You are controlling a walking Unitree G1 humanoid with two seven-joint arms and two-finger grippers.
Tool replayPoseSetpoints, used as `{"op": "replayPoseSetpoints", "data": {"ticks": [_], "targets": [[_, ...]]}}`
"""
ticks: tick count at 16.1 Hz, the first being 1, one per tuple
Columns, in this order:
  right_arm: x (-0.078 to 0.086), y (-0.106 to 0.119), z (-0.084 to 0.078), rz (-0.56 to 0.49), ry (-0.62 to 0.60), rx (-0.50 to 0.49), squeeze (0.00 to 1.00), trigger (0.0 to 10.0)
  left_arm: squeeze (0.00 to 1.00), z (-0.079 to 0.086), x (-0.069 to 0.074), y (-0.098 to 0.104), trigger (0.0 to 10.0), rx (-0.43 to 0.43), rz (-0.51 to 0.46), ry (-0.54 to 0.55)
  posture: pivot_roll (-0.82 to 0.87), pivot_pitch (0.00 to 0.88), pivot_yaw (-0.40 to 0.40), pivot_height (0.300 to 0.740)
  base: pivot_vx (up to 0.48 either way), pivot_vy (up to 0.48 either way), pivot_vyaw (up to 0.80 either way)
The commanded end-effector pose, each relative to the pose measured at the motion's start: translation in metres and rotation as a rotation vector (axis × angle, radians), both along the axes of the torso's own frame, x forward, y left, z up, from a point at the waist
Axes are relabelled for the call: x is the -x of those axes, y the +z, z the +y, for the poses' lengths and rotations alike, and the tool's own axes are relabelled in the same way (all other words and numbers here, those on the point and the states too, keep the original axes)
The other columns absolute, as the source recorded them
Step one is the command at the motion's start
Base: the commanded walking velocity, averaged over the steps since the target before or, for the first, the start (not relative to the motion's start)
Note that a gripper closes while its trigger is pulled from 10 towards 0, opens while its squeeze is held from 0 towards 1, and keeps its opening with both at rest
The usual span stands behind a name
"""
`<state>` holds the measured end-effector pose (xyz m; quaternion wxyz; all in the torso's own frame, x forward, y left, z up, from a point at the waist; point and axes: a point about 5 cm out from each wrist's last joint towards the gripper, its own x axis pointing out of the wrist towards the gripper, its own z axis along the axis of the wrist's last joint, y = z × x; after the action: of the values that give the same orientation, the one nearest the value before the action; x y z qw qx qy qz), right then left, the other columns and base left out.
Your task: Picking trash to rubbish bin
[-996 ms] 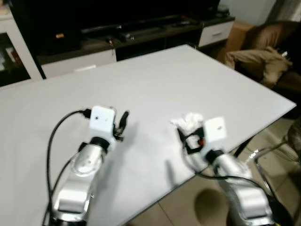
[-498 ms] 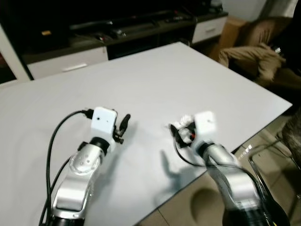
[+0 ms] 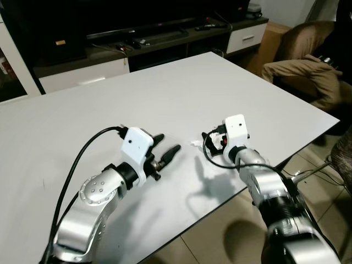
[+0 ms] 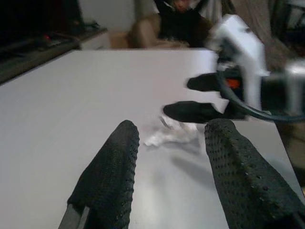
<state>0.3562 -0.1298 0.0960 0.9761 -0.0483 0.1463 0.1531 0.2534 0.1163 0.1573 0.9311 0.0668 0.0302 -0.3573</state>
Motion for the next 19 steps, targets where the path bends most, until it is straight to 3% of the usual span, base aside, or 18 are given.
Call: {"op": "replayPoseSetpoints", "data": {"ticks": [1,6,7,8,19], "targets": [[-0.001,-0.007,0.002,0.045,0.024,-0.008,0.0,10.0,0.0,-0.001,0.005,0.001,10.0,0.0,0.02,-0.041,-0.08,0.0,-0.008,0.74,0.0,0.0,0.0],[0.004,-0.034,-0.007,0.198,-0.02,-0.023,0.0,10.0,0.0,-0.002,0.006,0.003,10.0,-0.013,0.038,-0.076,-0.07,0.0,-0.007,0.74,0.0,0.0,0.0],[0.005,-0.036,-0.01,0.217,-0.028,-0.034,0.0,3.1,0.0,-0.002,0.005,0.003,10.0,-0.013,0.037,-0.075,-0.07,0.0,-0.007,0.74,0.0,0.0,0.0],[0.006,-0.038,-0.012,0.229,-0.034,-0.043,0.0,0.0,0.0,-0.002,0.005,0.003,10.0,-0.017,0.034,-0.073,-0.07,0.0,-0.008,0.74,0.0,0.0,0.0],[0.0,-0.031,-0.023,0.213,-0.041,-0.031,0.0,0.0,0.0,-0.008,-0.005,0.0,10.0,-0.027,0.013,-0.055,-0.11,0.0,0.003,0.74,0.0,0.0,0.0]]}}
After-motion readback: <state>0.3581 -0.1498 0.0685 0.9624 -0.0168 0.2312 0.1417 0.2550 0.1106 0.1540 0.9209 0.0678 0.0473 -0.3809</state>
